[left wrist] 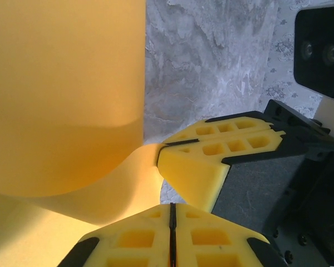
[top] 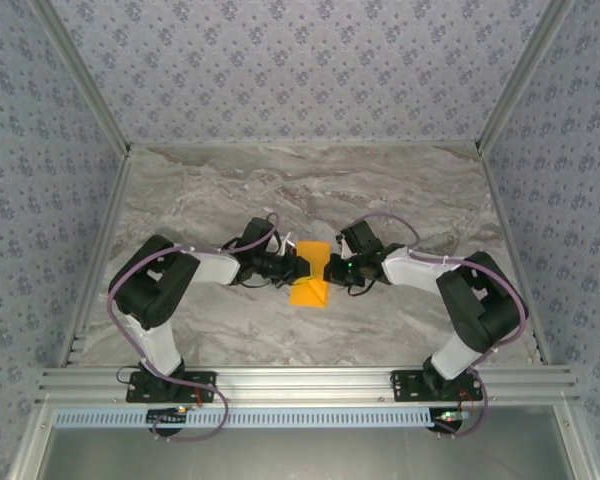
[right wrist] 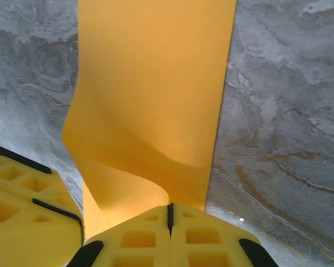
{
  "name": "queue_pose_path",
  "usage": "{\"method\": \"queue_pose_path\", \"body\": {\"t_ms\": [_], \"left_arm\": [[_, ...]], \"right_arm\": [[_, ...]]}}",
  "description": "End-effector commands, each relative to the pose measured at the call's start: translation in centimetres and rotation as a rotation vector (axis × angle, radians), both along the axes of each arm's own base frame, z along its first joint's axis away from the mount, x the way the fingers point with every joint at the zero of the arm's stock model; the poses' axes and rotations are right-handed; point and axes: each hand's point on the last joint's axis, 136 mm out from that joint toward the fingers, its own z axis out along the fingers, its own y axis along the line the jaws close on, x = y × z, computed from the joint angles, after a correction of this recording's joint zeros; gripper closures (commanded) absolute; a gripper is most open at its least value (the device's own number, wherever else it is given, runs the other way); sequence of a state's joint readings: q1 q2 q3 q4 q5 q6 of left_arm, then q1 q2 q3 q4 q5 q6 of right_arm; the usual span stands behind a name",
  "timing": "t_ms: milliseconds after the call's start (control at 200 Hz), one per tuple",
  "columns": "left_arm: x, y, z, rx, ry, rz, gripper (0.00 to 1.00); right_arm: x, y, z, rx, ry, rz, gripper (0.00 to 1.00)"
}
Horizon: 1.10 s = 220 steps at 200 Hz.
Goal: Fold a paper plane with a square sheet of paper (pick it up from the middle)
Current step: Fold the triangle a second time at the center of the table.
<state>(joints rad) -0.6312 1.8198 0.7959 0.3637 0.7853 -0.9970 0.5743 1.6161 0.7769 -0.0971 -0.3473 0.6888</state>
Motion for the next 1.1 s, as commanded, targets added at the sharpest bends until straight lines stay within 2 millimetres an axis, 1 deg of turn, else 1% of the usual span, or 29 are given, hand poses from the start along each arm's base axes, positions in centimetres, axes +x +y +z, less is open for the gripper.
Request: {"method": "queue_pose_path", "body": {"t_ms": [0,135,575,1094], "left_arm": [[0.3,-0.8,0.2,-0.012,-0.015,-0.015,0.90],[0.3,-0.7,-0.1,0.001,-0.015,-0.016,0.90],[0.1,-0.3,-1.0,0.039,-0.012,-0.016,0.91],[-0.1,-0.2,-2.0,0.063,0.002,-0.017,0.91]], "right_arm": [[0.4,-0.5,-0.6,-0.041,0.008,-0.004,0.93],[0.6,-0.7,-0.9,-0.058,0.010,-0.002,0.93],[1.1,0.0,-1.0,-0.047,0.007,0.022,0.93],[1.2,-0.2,-1.4,-0.068,0.015,0.018,0.93]]}}
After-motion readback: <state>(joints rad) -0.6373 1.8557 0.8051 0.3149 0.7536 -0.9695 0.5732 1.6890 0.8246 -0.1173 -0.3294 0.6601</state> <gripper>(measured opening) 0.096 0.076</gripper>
